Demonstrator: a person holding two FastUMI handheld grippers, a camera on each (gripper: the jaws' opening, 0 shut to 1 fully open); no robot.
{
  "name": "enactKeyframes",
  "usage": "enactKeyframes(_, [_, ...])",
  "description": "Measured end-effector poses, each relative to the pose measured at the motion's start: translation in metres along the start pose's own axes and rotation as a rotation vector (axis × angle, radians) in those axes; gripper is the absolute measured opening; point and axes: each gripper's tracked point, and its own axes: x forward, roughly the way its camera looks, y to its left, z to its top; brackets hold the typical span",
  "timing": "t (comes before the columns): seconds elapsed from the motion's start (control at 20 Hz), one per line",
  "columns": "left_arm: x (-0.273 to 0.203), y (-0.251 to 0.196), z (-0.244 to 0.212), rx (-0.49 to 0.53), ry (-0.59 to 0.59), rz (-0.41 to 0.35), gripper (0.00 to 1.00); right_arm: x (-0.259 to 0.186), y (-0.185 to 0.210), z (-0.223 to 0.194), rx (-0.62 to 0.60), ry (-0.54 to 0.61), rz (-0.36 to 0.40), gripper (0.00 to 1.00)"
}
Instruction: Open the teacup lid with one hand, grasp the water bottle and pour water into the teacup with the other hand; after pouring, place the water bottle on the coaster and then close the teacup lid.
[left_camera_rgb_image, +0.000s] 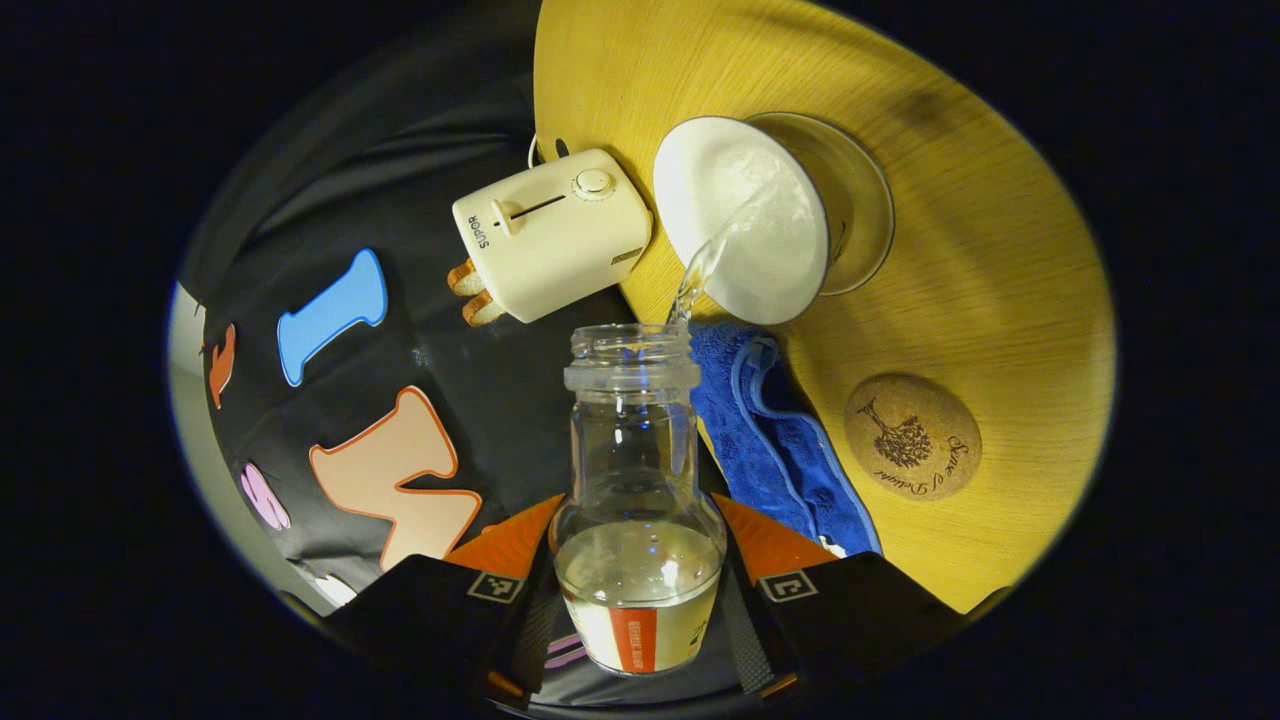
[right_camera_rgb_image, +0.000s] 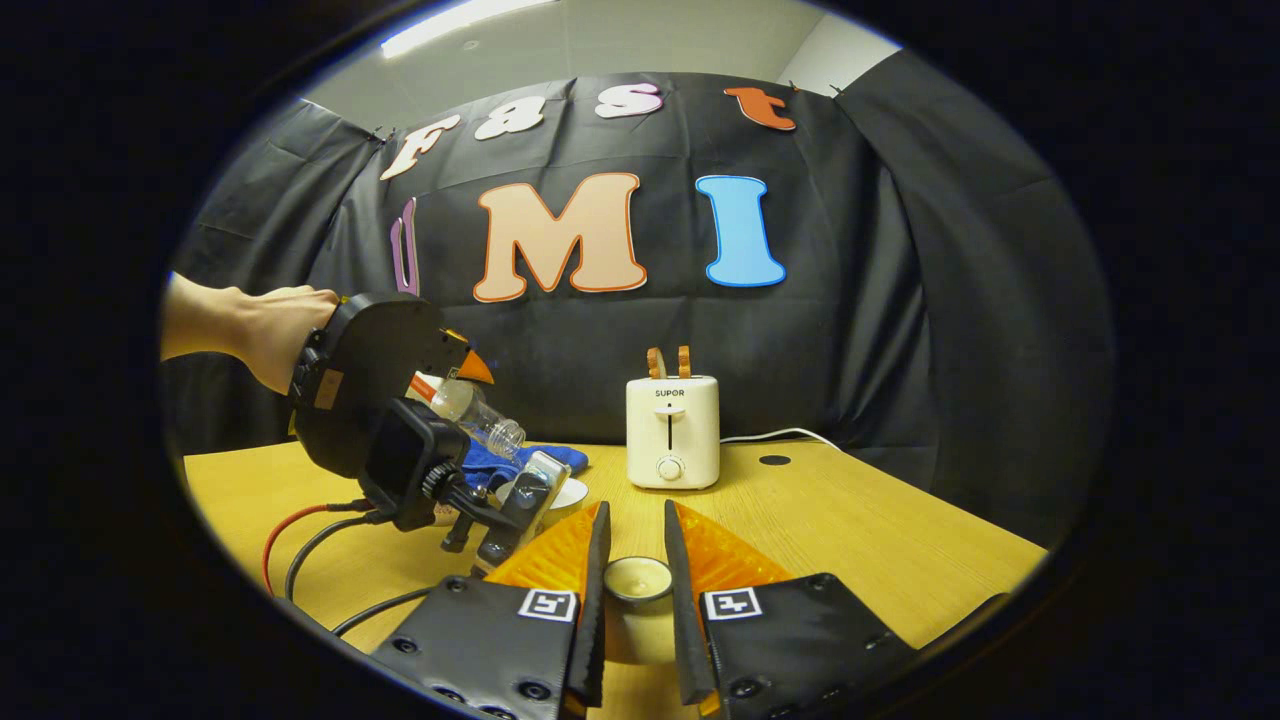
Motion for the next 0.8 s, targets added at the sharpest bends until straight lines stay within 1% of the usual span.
enactKeyframes(0.2, [0.003,0.006,-0.001,0.061,0.015,0.004,0.70,0.000,-0.001,0.000,0.004,0.001,0.000,0.32])
enactKeyframes(0.8, [0.000,0.022,0.009,0.132,0.010,0.030,0.70,0.000,0.000,0.000,0.006,0.002,0.003,0.32])
